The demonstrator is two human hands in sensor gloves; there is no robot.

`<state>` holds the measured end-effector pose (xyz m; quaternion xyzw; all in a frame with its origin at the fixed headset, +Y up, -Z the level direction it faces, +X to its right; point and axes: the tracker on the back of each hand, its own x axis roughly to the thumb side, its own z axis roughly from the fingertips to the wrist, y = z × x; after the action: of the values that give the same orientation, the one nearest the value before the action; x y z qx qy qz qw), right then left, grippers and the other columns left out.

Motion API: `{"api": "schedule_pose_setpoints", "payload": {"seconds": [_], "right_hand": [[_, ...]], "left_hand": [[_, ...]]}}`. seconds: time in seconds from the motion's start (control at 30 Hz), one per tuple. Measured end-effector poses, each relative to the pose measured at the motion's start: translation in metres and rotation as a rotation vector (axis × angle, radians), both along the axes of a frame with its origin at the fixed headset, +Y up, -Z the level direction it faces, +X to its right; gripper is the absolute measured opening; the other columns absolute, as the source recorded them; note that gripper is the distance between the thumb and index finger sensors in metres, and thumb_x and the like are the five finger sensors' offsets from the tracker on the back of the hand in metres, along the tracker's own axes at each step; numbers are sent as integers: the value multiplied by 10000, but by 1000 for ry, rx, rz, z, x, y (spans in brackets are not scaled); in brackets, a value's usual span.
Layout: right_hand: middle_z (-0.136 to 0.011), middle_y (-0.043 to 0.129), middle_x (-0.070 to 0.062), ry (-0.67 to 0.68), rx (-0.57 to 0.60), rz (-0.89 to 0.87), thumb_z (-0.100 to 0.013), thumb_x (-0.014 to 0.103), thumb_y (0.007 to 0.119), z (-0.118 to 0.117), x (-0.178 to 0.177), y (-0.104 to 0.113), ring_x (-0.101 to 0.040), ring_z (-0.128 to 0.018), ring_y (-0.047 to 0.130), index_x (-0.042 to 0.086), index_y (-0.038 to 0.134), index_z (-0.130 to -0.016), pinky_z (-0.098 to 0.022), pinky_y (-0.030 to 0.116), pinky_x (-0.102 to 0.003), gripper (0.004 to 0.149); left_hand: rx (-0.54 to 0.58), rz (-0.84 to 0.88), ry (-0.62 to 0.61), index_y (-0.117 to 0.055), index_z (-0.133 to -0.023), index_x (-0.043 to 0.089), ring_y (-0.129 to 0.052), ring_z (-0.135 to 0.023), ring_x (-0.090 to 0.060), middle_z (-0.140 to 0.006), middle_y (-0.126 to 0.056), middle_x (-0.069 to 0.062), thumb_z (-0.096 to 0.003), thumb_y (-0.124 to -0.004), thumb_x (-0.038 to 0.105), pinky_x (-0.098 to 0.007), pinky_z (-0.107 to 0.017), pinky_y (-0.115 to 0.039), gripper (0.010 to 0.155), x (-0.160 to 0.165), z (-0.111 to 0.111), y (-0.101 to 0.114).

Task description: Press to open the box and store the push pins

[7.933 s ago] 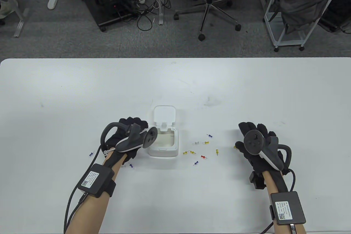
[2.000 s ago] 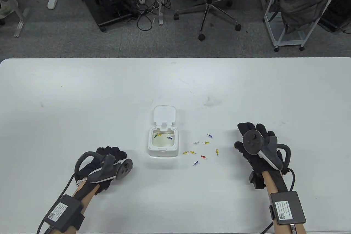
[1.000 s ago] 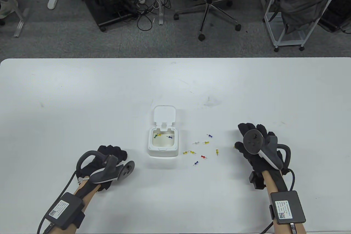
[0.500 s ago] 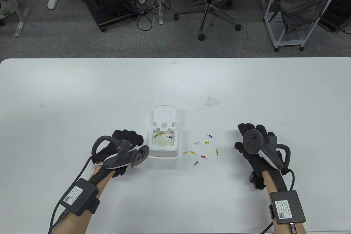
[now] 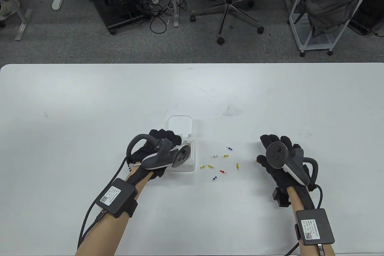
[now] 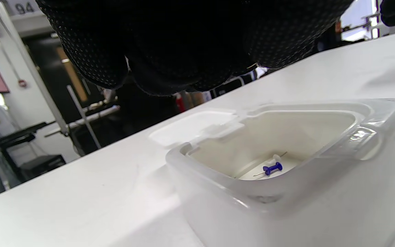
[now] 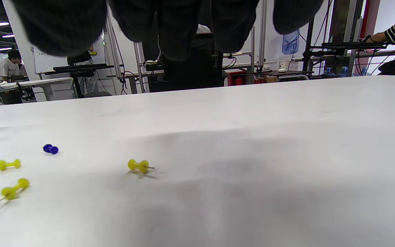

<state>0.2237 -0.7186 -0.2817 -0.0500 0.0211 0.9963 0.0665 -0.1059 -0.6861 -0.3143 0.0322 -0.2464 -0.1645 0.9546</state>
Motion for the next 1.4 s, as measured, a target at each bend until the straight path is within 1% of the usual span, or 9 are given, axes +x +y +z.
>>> {"api": "schedule_pose_setpoints", "payload": {"seconds": [0.2, 0.27, 0.4, 0.47, 0.7, 0.9, 1.13, 1.3, 1.4], "right_hand": [[-1183, 582, 26, -2, -1, 0, -405, 523, 706, 0, 1, 0, -399, -1109, 530, 348, 489, -1032, -771, 447, -679, 687], [-1184, 581, 28, -5, 2, -2, -405, 522, 707, 0, 2, 0, -399, -1111, 526, 348, 488, -1032, -771, 446, -679, 686], [-1183, 582, 26, -2, 6, 8, -404, 523, 707, 0, 1, 0, -397, -1110, 530, 349, 488, -1032, -770, 447, -679, 687], [-1184, 580, 25, -3, 7, 4, -404, 522, 707, 0, 1, 0, -399, -1109, 530, 348, 488, -1032, -770, 447, -679, 688], [-1183, 581, 27, -4, 9, 4, -404, 523, 707, 0, 2, 0, -397, -1111, 529, 349, 489, -1031, -771, 448, -678, 686], [-1184, 581, 24, -2, 8, 6, -404, 522, 707, 0, 1, 0, -398, -1110, 530, 348, 489, -1032, -770, 446, -680, 687], [-1184, 580, 26, -9, 5, 1, -405, 522, 707, 0, 3, 0, -398, -1110, 529, 348, 488, -1032, -771, 447, -679, 686], [-1184, 580, 24, -6, 9, 5, -404, 522, 708, 0, 2, 0, -398, -1109, 530, 349, 487, -1032, -770, 448, -678, 687], [-1183, 580, 28, -8, 6, 5, -404, 522, 708, 0, 3, 0, -399, -1109, 530, 348, 488, -1031, -770, 448, -679, 687]], "left_hand": [[0, -50, 3, -779, -877, 348, -974, -692, -142, -883, -902, 106, -487, -738, 471, -470, -718, -810, 411, 7, -7, -6], [-23, -37, 12, -782, -880, 346, -975, -696, -146, -886, -903, 104, -487, -746, 467, -473, -718, -808, 413, 8, -8, -7], [-42, -68, 13, -770, -942, 329, -971, -748, -159, -946, -886, 84, -486, -749, 481, -474, -724, -802, 481, 8, -8, -8], [-28, -72, 11, -767, -944, 332, -969, -751, -157, -948, -884, 85, -485, -747, 486, -473, -724, -802, 485, 6, -7, -7], [5, -46, 11, -765, -950, 328, -969, -754, -159, -953, -881, 83, -486, -743, 491, -472, -722, -803, 493, -10, 0, 3], [29, -33, 17, -766, -949, 327, -969, -754, -161, -954, -879, 78, -487, -742, 491, -475, -721, -802, 491, -38, 16, 6], [9, -75, 18, -766, -949, 332, -972, -758, -160, -956, -880, 82, -485, -743, 492, -474, -721, -804, 491, -68, 34, -9], [-45, -88, 2, -760, -953, 349, -976, -772, -159, -970, -876, 84, -482, -751, 491, -474, -722, -805, 492, -84, 50, -29], [-38, -111, -8, -755, -952, 360, -974, -779, -146, -972, -872, 94, -479, -760, 487, -466, -721, -810, 490, -92, 57, -40]]}}
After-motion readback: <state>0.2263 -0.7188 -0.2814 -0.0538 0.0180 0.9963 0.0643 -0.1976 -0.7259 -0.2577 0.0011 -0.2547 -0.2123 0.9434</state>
